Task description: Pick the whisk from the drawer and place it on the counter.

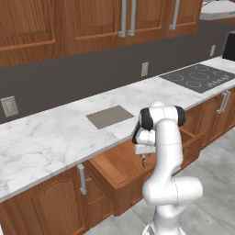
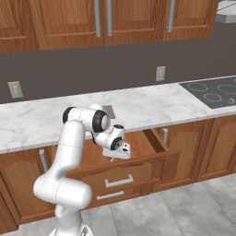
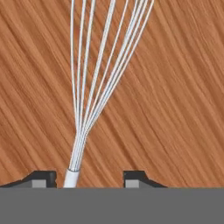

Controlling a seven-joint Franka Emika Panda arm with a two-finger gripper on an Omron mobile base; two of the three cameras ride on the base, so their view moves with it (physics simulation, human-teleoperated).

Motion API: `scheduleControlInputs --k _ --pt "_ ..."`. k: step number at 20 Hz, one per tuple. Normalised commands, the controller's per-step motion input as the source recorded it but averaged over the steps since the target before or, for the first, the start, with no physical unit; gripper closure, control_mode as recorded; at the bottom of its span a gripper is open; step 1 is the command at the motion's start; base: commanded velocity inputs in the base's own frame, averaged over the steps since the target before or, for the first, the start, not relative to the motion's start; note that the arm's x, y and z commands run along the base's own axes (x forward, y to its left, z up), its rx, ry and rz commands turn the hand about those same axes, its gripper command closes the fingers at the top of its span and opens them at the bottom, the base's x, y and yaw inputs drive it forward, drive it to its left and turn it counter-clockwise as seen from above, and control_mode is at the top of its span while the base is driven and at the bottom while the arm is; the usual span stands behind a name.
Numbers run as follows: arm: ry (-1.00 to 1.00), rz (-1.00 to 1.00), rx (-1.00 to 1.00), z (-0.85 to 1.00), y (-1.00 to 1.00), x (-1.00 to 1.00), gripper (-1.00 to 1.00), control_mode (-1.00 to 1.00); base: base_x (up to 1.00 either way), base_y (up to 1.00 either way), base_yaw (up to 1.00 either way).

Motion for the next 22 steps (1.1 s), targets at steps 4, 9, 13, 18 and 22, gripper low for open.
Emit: scheduleControlInputs --k 4,9,13,18,22 --pt "0.02 0.02 -0.04 -0.46 0.0 -0.14 1.0 -1.0 0.0 0.0 0.0" --pt "-0.02 0.0 0.0 -0.29 -0.04 -0.5 1.0 -1.0 0.0 0.0 0.0" --pt "-0.25 -0.01 0.02 0.03 -0.36 -0.99 1.0 -1.0 0.0 0.0 0.0" --pt "-0.41 -0.02 0.02 0.59 -0.27 -0.95 1.0 -1.0 0.0 0.0 0.0" --pt "-0.55 0.0 -0.01 1.0 0.0 -0.49 1.0 -1.0 0.0 0.0 0.0"
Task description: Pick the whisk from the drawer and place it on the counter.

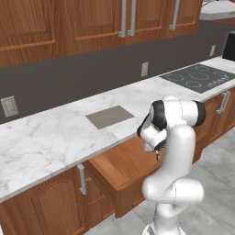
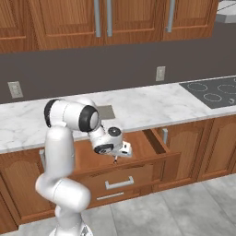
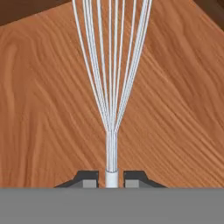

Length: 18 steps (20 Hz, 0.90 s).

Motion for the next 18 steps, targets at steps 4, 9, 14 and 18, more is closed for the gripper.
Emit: scheduleControlInputs --k 4,9,14,18 --pt "-0.51 0.0 0.0 1.0 -0.05 -0.35 1.0 -1.0 0.0 0.0 0.0" --pt "-0.42 0.0 0.0 1.0 -0.15 -0.53 1.0 -1.0 0.0 0.0 0.0" --pt "-0.39 0.08 -0.08 1.0 0.22 0.09 1.0 -1.0 0.0 0.0 0.0" --pt "-0.16 0.31 -0.13 1.0 0.56 0.55 1.0 -1.0 0.0 0.0 0.0"
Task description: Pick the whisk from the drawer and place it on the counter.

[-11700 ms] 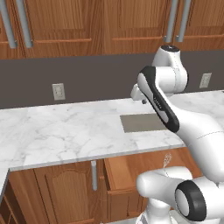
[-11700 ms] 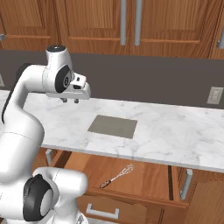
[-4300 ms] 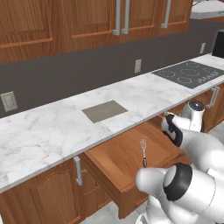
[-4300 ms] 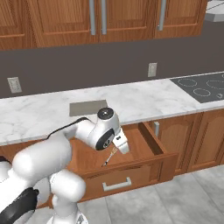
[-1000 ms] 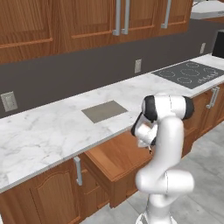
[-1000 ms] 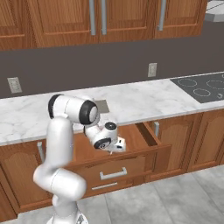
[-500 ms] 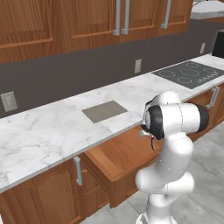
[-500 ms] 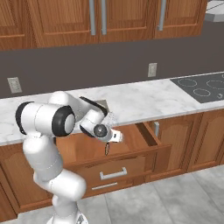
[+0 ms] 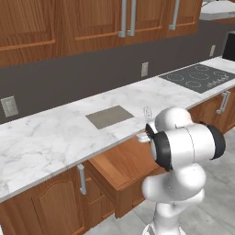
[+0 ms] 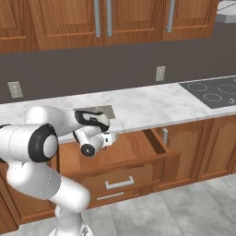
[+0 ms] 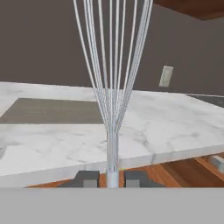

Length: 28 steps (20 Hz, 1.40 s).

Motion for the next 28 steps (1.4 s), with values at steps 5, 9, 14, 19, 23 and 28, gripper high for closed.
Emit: scheduleControlInputs --k 5,9,14,19,23,28 --pt "-0.01 0.6 -0.19 1.0 0.61 0.58 1.0 -1.0 0.0 0.0 0.0" --pt "0.0 0.67 -0.2 1.0 0.56 0.46 1.0 -1.0 0.0 0.0 0.0" --pt "0.1 0.63 -0.3 0.91 0.72 0.35 1.0 -1.0 0.0 0.0 0.0" --pt "0.17 0.51 -0.42 0.12 1.0 0.19 1.0 -1.0 0.0 0.0 0.0" --pt "0.2 0.44 -0.4 -0.4 1.0 0.41 1.0 -1.0 0.0 0.0 0.0" --pt "0.11 0.39 -0.32 -0.96 0.94 0.09 1.0 -1.0 0.0 0.0 0.0"
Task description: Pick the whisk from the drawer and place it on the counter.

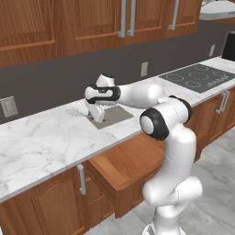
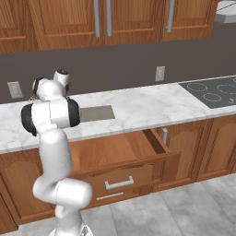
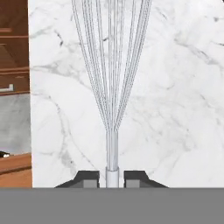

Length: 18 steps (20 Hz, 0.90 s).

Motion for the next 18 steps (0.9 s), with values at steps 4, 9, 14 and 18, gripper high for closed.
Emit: scheduleControlInputs --k 4,9,14,18 --pt "0.06 0.3 -0.21 -1.0 0.6 -0.03 1.0 -1.0 0.0 0.0 0.0" --pt "0.01 0.19 -0.11 -1.0 0.15 -0.56 1.0 -1.0 0.0 0.0 0.0" --pt "0.0 0.12 -0.03 -1.0 0.0 -0.98 -1.0 -1.0 0.0 0.0 0.0" --pt "-0.12 0.01 0.0 -0.72 -0.15 -0.72 -1.0 -1.0 0.0 0.0 0.0"
